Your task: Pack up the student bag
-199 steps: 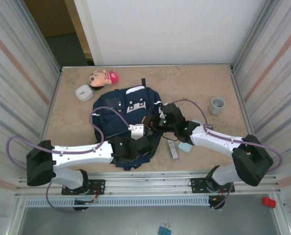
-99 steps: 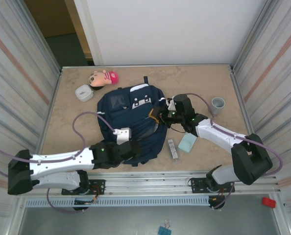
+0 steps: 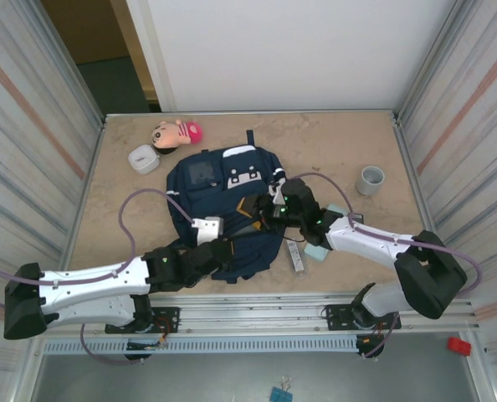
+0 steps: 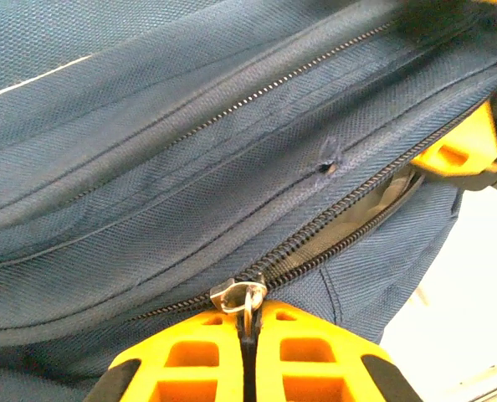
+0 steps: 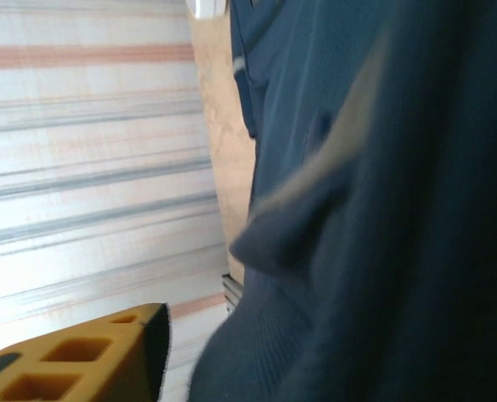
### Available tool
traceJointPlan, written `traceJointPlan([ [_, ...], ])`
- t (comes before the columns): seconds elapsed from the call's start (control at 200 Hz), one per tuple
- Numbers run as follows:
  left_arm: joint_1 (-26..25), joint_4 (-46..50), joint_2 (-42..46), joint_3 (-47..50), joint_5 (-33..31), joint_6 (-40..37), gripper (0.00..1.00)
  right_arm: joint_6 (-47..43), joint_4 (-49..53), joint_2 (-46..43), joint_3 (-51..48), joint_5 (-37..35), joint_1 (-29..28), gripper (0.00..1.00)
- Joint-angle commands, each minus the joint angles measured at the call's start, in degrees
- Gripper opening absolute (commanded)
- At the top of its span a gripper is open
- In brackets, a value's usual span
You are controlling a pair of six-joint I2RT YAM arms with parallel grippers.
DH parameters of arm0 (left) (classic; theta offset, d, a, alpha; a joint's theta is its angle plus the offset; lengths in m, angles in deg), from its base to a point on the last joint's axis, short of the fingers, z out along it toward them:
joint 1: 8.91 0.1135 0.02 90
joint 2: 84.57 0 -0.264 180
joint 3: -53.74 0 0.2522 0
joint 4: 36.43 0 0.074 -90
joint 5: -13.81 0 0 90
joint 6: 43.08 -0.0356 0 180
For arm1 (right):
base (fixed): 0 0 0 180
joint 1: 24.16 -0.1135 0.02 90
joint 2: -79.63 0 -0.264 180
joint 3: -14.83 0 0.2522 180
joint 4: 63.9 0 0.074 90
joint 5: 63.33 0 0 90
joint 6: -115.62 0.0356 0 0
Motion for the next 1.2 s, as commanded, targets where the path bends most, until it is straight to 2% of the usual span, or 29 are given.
traceJointPlan([
  [0.0, 0.4, -3.3, 1.1, -0.3, -2.6, -1.7, 0.00, 1.4, -4.5, 1.5, 0.9, -2.8, -0.6, 0.31],
  [0.075, 0.6, 0.7, 1.4, -0.6, -4.1, 1.4, 0.00, -1.1, -1.4, 0.6, 2.1, -3.1, 0.0, 0.17],
  [0.18, 1.7, 5.1, 3.0, 0.5, -4.8, 5.1, 0.00, -5.7, 4.5, -2.1, 3.4, -1.9, 2.5, 0.07],
  [0.316, 3.8, 6.4, 6.9, 3.6, -4.0, 5.8, 0.00, -9.8, 9.4, -3.9, 5.2, 5.9, 9.6, 0.02],
  [0.426, 5.1, 5.8, 10.1, 6.0, -3.9, 4.4, 0.00, -15.3, 15.0, -3.5, 8.5, 11.1, 14.2, 0.03],
  [0.546, 6.1, 2.3, 12.1, 7.5, -3.4, 0.2, 0.00, -15.7, 15.9, -1.8, 10.9, 13.7, 16.5, 0.13],
  [0.571, 6.2, 1.4, 12.3, 7.7, -3.2, -0.7, 0.00, -15.4, 15.9, -1.6, 11.2, 13.4, 16.2, 0.19],
  [0.651, 6.5, -1.8, 12.3, 7.6, -3.1, -3.9, 0.00, -13.6, 15.0, -1.8, 10.5, 10.3, 13.7, 0.45],
  [0.707, 6.7, -3.6, 11.8, 7.3, -2.8, -5.9, 0.00, -9.7, 12.2, -2.0, 8.6, 7.2, 11.0, 0.55],
  [0.832, 6.8, -6.1, 10.2, 6.2, -1.6, -8.3, 0.00, -2.4, 3.1, -1.6, 3.7, 0.5, 5.9, 0.59],
  [0.937, 6.8, -6.9, 9.1, 5.9, -0.6, -8.7, 0.00, -1.5, 1.7, -0.2, 4.0, -3.3, 2.5, 0.58],
  [0.977, 6.9, -6.7, 9.0, 5.9, -0.5, -8.6, 0.00, -1.7, 1.5, 0.6, 4.5, -3.3, 1.9, 0.54],
  [1.087, 7.1, -3.7, 9.2, 6.0, -2.4, -6.1, 0.00, -2.9, 2.7, 0.5, 5.3, -2.8, 2.0, 0.26],
  [1.198, 11.1, 0.0, 10.3, 6.8, -1.6, -4.4, 0.00, -6.7, 6.8, -1.6, 6.5, 0.1, 4.0, 0.12],
])
